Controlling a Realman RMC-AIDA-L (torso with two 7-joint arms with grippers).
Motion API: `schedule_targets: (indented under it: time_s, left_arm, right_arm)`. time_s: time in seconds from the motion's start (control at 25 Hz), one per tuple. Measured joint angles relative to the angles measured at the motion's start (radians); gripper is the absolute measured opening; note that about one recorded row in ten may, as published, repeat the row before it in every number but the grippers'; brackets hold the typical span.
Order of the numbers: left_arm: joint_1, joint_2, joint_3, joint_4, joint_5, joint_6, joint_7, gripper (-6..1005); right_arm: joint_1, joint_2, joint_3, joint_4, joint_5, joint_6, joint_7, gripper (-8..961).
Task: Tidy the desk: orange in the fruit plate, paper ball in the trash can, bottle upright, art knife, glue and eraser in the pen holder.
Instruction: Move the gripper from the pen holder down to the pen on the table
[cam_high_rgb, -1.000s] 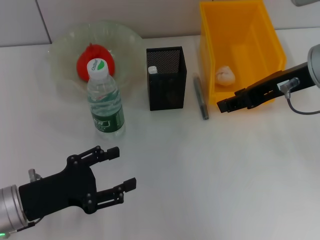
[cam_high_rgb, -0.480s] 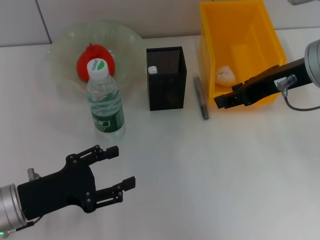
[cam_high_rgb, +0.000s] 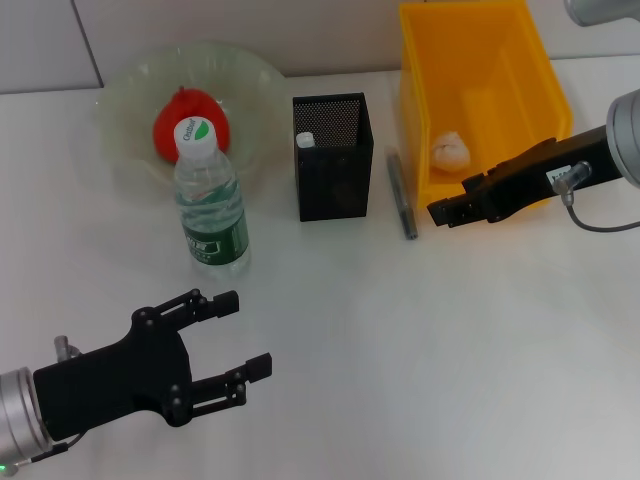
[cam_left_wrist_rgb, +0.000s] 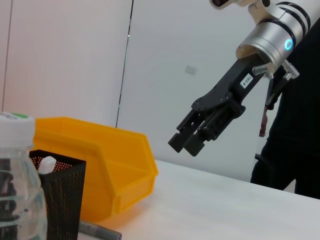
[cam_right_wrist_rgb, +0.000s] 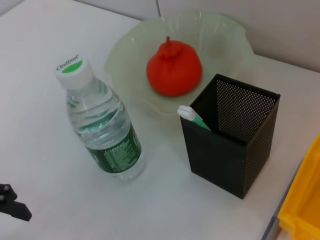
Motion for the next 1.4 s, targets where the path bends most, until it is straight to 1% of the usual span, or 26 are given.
schedule_targets:
  time_s: [0.36,0.72,0.92,1.04,1.2,1.4]
  left_arm:
    - [0.000,0.000,0.000,0.000,-0.001,0.000,0.005,802]
    - [0.001,0.001,-0.008,0.000,0.000,0.002,0.006,803]
    - [0.001,0.002,-0.012,0.001,0.001,0.002,0.006,803]
    - [-0.001,0.002,-0.012,0.001,0.000,0.002,0.006,803]
    - [-0.005,0.001,-0.012,0.001,0.002,0.002,0.007,803]
    - [-0.007,0.001,-0.012,0.002,0.003,0.002,0.007,803]
  right_arm:
    - [0.003,0.000,-0.001,0.001,-0.004,-0.005,0.004,547]
    - [0.013,0.000,-0.056,0.008,-0.036,0.027,0.002,547]
    - [0.019,0.000,-0.065,0.023,-0.050,0.037,0.017,547]
    - [0.030,0.000,-0.069,0.061,-0.093,0.047,0.071,547]
    - [0.049,0.000,-0.082,0.153,-0.112,0.099,0.121,546]
    - [0.081,-0.002,-0.131,0.238,-0.148,0.156,0.177,546]
